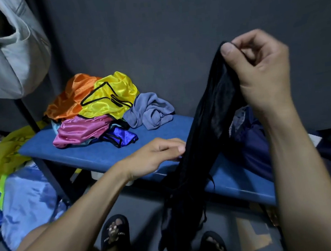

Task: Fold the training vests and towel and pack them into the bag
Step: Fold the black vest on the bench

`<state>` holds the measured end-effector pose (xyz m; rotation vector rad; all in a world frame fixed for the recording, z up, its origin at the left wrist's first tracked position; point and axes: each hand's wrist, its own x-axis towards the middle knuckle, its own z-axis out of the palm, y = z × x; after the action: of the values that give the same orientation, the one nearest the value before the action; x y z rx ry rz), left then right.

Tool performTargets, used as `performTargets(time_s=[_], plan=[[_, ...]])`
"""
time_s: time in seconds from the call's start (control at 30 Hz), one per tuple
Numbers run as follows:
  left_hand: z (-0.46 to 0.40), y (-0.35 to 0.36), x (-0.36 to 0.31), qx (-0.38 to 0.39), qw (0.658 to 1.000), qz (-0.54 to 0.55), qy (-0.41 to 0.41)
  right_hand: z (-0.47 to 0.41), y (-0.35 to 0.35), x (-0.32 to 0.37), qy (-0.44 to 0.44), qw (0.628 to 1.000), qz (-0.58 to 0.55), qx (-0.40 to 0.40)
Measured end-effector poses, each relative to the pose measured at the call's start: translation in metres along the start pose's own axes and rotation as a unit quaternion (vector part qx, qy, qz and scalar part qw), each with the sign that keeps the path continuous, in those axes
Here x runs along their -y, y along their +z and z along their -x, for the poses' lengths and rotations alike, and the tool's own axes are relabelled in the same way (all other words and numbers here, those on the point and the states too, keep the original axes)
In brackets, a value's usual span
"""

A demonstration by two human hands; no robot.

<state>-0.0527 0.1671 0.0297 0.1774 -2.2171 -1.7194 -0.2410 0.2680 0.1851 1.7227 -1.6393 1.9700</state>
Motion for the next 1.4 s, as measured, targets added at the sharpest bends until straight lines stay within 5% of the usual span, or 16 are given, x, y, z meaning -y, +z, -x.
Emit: performTargets(time_s=[0.2, 0.53, 0.93, 1.2, 1.4], plan=[[-0.005, 0.02, 0.0, -0.138, 0.986, -0.011, 0.096, 0.015, 0.011, 0.008, 0.0, 0.998, 0.067, -0.006], [-0.008, 0.015, -0.005, -0.274, 0.945, -0.119, 0.131, 0.021, 0.012, -0.004, 0.02, 0.992, 0.103, -0.064], [-0.014, 0.025, -0.012, -0.337, 0.911, -0.198, 0.131, 0.02, 0.025, -0.01, 0.005, 0.99, 0.134, -0.039], [-0.018, 0.01, -0.017, -0.201, 0.976, -0.043, 0.075, 0.015, 0.014, -0.02, -0.005, 0.999, 0.047, 0.019], [-0.023, 0.008, -0.02, -0.17, 0.985, 0.02, 0.037, 0.012, -0.011, -0.037, 0.004, 0.983, -0.095, 0.157]])
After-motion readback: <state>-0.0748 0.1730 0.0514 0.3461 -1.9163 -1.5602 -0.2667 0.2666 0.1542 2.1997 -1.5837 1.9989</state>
